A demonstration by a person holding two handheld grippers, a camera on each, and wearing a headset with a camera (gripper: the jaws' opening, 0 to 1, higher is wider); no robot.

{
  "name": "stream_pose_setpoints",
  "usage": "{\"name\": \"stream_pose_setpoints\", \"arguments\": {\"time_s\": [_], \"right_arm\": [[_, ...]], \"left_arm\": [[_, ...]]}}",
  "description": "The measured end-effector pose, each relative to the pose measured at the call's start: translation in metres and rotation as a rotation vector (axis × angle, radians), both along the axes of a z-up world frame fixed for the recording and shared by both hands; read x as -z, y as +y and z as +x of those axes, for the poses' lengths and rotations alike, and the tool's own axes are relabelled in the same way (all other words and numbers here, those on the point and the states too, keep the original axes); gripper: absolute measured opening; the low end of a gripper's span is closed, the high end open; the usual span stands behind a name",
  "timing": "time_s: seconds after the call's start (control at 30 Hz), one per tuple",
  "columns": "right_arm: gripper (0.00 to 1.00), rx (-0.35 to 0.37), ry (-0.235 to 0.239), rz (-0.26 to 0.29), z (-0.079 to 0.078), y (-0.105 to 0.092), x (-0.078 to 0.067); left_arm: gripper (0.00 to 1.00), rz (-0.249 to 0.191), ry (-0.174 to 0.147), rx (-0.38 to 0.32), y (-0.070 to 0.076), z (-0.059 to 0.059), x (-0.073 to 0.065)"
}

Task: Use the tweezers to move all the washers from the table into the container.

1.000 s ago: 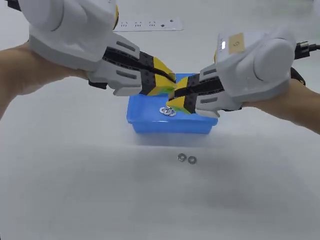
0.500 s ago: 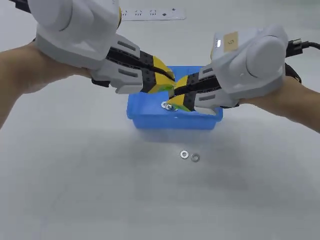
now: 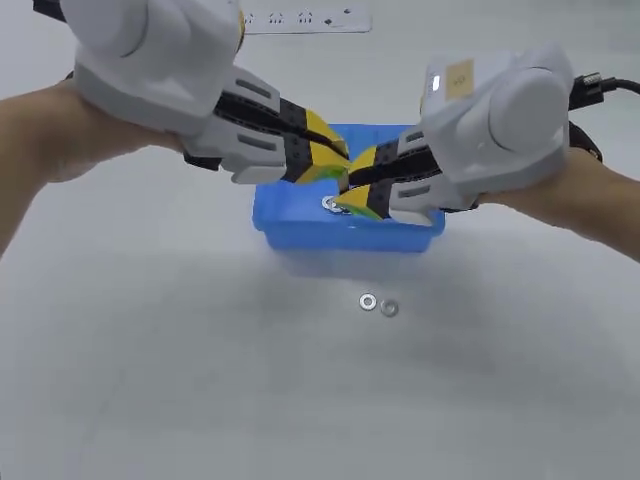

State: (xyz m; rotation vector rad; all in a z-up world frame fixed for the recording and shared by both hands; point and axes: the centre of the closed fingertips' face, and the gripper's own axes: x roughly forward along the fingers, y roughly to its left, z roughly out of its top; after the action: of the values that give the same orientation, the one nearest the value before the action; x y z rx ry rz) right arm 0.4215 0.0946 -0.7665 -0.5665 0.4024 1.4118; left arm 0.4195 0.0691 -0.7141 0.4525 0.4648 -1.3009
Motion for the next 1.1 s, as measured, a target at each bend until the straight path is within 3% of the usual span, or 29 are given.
{"name": "stream_pose_setpoints", "arguments": {"time_s": [0.23,0.63,0.8,1.1], "right_arm": [[0.12,-0.012,-0.014,0.012,-0.005,-0.003,-0.010],[0.11,-0.076,-0.077,0.073,-0.030,-0.014,-0.047],[0.11,-0.074,-0.078,0.088,-0.048,-0.018,-0.055],[0.11,-0.077,-0.039,0.074,-0.085,-0.027,-0.044]], "left_arm": [[0.07,-0.005,-0.012,0.006,-0.002,-0.006,-0.009],[0.07,-0.031,-0.048,0.047,-0.015,-0.038,-0.052],[0.06,-0.031,-0.051,0.045,-0.018,-0.052,-0.055],[0.07,-0.027,-0.020,0.051,-0.027,-0.090,-0.046]]}}
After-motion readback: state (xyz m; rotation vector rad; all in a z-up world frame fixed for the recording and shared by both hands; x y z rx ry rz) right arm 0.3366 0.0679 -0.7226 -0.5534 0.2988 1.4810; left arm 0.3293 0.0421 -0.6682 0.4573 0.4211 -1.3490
